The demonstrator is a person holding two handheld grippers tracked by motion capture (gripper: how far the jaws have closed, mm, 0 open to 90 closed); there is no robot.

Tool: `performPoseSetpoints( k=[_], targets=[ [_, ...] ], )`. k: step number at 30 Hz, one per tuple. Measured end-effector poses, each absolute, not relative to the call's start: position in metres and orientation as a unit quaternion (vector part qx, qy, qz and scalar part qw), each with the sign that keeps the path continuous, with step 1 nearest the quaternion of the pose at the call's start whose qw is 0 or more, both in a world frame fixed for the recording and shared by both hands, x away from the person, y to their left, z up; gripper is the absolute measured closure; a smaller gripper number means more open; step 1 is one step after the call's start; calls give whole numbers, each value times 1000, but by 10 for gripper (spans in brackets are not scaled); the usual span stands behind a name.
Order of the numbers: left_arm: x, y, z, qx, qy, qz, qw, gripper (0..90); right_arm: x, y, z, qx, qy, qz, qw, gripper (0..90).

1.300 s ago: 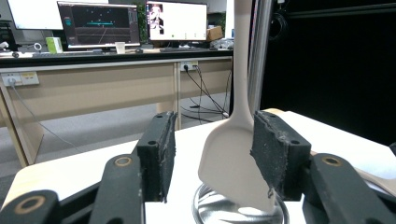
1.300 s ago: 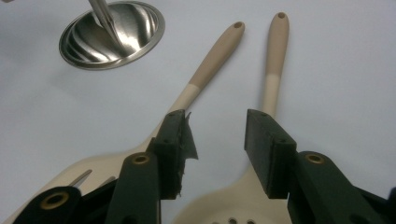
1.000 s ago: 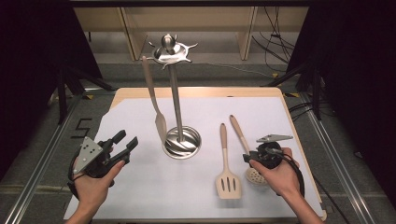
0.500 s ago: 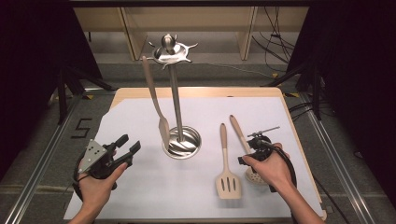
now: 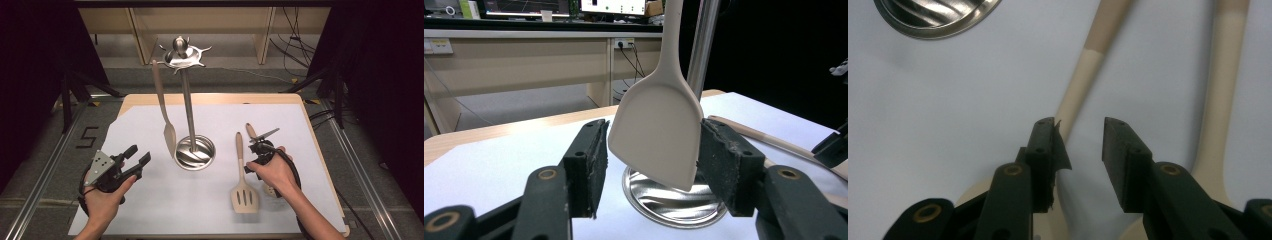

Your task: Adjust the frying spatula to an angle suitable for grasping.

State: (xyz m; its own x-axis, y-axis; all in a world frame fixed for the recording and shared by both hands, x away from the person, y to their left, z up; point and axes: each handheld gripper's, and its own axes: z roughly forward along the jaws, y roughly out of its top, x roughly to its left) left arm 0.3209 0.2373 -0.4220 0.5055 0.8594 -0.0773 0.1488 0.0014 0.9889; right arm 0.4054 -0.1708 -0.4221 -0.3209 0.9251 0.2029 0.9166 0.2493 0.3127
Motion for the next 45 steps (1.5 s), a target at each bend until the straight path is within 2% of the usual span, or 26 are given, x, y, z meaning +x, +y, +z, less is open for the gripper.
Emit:
performPoseSetpoints(
  k=[4,5,8,13,14,18,20,22,23,24,25,28,38,40,45],
  targets=[
    [322,237,-423,637,391,301,593,446,411,-169,-426,574,798,183,18,663],
    [321,237,-423,639,394,301,588,445,412,-166,-425,579,794,187,0,662],
    [321,237,-423,640,395,300,587,444,417,-166,-428,569,802,182,18,660],
    [320,237,-423,640,396,301,586,443,420,-158,-427,577,797,180,0,655],
    [320,237,-423,640,395,301,587,443,423,-158,-429,575,798,179,16,654],
    [320,238,-424,640,395,301,586,442,428,-156,-429,577,797,180,18,652],
    [320,238,-424,639,395,301,587,441,429,-153,-428,588,789,178,-1,651],
    [320,238,-424,639,396,300,587,441,432,-154,-430,579,796,177,17,651],
    [320,238,-424,639,396,300,587,440,433,-153,-430,578,796,179,15,651],
    [320,238,-424,639,396,300,587,440,432,-150,-429,591,787,178,-6,651],
    [319,238,-424,639,396,300,587,441,435,-151,-431,585,792,174,9,651],
    [319,238,-424,640,396,300,587,439,438,-148,-434,579,796,175,16,651],
    [318,238,-424,641,396,299,586,438,445,-146,-440,583,797,158,14,651],
    [318,237,-424,641,396,298,586,438,446,-146,-441,589,793,153,-2,651],
    [318,237,-424,642,395,298,585,437,448,-147,-445,576,803,151,14,651]
  ],
)
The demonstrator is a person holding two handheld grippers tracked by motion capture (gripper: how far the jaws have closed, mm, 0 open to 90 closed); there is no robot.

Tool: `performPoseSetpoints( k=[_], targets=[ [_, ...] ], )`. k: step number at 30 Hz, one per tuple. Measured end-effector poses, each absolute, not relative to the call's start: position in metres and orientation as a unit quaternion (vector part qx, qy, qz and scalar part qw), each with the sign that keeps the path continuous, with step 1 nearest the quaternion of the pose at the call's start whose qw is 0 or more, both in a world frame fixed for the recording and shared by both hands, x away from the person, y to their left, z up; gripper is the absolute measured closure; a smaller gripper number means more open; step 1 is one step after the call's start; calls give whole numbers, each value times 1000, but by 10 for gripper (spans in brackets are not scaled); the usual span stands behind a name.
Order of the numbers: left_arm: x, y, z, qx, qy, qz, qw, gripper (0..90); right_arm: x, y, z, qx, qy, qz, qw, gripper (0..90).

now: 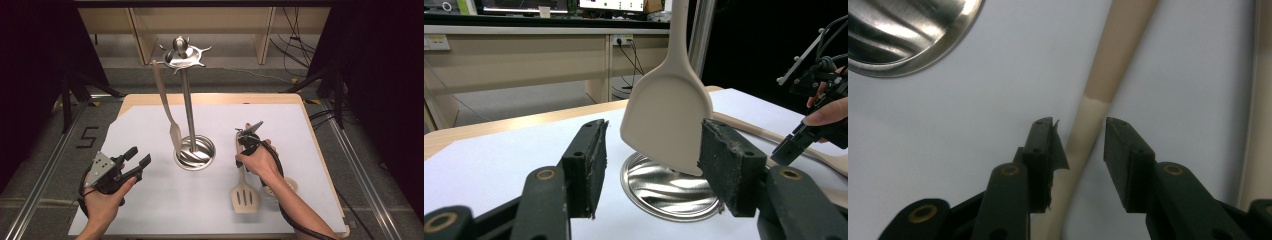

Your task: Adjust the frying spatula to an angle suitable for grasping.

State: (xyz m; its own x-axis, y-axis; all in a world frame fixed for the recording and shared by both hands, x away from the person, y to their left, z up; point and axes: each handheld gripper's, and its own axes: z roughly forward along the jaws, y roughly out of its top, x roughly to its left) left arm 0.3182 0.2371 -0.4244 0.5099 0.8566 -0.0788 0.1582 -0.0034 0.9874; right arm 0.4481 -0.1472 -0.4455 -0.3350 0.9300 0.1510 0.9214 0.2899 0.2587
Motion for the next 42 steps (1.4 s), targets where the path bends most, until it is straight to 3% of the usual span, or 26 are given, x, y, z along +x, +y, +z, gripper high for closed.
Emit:
performPoseSetpoints(
  k=[1,13,16,19,22,23,27,28,30,33,37,42],
  targets=[
    [318,237,-424,642,395,299,585,437,447,-145,-445,593,792,144,-2,651],
    [318,237,-425,643,394,298,585,436,451,-144,-452,581,803,133,1,650],
    [318,237,-425,644,394,298,585,436,452,-145,-453,584,801,130,-26,650],
    [318,237,-425,644,393,297,584,436,454,-146,-456,564,816,128,8,653],
    [318,237,-425,645,393,296,584,435,453,-141,-453,588,801,112,-3,663],
    [318,237,-425,645,394,296,584,435,454,-141,-452,592,797,114,-26,665],
    [318,237,-425,646,393,296,584,435,455,-139,-452,589,801,104,-22,697],
    [318,237,-426,646,393,296,584,435,455,-137,-452,586,805,96,6,699],
    [318,237,-426,646,393,295,584,435,456,-137,-452,588,803,98,-20,702],
    [318,237,-426,646,393,295,584,435,456,-134,-453,598,796,93,4,714],
    [318,237,-426,646,393,296,584,435,457,-132,-452,603,793,86,-15,773],
    [318,237,-426,646,393,295,584,435,456,-128,-453,591,802,82,-1,775]
  ],
)
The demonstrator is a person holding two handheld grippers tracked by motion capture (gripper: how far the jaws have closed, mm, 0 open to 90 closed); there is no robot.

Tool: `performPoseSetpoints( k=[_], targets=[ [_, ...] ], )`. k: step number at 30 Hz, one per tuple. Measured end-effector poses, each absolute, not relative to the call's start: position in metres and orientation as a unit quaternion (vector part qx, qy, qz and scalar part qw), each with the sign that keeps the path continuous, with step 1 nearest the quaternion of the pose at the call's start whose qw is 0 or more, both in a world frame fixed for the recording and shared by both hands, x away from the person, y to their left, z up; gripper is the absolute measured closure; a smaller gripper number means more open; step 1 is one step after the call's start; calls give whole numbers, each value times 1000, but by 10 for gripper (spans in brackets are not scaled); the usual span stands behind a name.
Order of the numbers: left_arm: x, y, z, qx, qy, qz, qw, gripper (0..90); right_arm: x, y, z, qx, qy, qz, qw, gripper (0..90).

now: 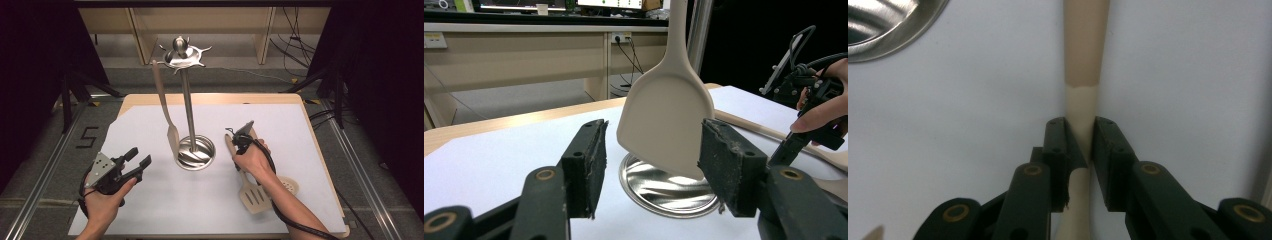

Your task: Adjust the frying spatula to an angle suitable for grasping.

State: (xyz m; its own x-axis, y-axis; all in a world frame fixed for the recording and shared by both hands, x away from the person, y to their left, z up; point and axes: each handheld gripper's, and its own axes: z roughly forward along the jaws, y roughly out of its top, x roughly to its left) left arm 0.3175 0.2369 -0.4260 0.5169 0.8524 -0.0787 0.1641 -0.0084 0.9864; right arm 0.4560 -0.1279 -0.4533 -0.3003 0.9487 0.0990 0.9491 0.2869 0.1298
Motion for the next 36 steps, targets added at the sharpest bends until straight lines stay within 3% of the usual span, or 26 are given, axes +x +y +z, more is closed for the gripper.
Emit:
performPoseSetpoints(
  k=[22,32,36],
  targets=[
    [317,236,-427,650,393,292,582,436,459,-126,-453,-597,-799,-64,14,782],
    [318,235,-427,649,384,292,588,438,446,-140,-444,-597,-792,-127,22,788],
    [318,234,-427,649,384,291,589,440,435,-144,-434,-596,-785,-167,4,788]
  ],
)
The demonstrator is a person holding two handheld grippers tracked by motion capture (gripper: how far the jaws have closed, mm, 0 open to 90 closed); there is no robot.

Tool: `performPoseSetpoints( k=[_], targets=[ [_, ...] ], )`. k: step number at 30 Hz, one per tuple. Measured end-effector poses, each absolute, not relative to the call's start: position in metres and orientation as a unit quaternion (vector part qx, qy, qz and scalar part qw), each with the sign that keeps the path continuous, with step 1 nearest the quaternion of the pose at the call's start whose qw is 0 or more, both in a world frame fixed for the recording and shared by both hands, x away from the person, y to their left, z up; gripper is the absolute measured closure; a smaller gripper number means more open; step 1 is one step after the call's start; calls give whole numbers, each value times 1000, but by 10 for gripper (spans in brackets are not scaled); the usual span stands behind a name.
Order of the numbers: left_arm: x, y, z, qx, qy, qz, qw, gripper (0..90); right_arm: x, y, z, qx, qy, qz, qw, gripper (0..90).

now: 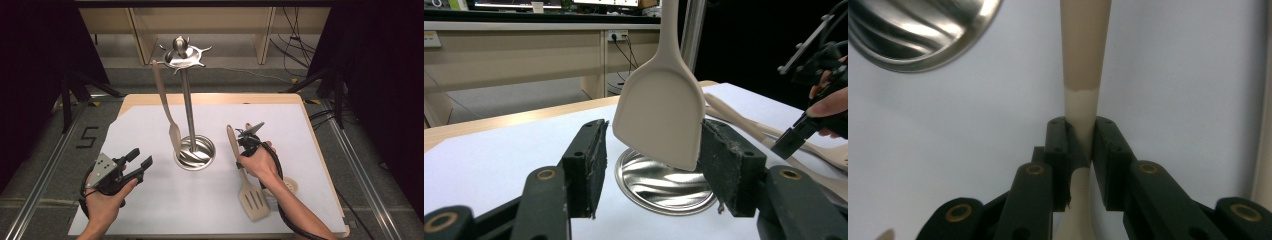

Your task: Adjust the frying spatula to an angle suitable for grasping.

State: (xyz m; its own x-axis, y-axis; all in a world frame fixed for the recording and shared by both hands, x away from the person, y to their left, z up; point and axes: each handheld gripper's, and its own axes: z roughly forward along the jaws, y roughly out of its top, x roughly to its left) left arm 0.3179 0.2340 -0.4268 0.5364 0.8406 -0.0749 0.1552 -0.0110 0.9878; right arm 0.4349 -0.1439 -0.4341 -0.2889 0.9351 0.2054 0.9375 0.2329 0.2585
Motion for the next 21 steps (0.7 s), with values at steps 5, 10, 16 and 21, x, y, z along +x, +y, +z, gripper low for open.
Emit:
performPoseSetpoints(
  k=[5,10,16,21],
  targets=[
    [317,234,-426,652,386,288,585,449,419,-152,-422,-588,-781,-207,-23,788],
    [316,232,-423,650,383,287,590,459,405,-161,-413,-551,-791,-259,-60,788],
    [316,229,-422,653,379,284,591,458,387,-167,-401,-516,-793,-312,-88,788],
    [315,227,-419,652,375,281,596,460,374,-169,-392,-508,-786,-341,-94,788]
  ],
)
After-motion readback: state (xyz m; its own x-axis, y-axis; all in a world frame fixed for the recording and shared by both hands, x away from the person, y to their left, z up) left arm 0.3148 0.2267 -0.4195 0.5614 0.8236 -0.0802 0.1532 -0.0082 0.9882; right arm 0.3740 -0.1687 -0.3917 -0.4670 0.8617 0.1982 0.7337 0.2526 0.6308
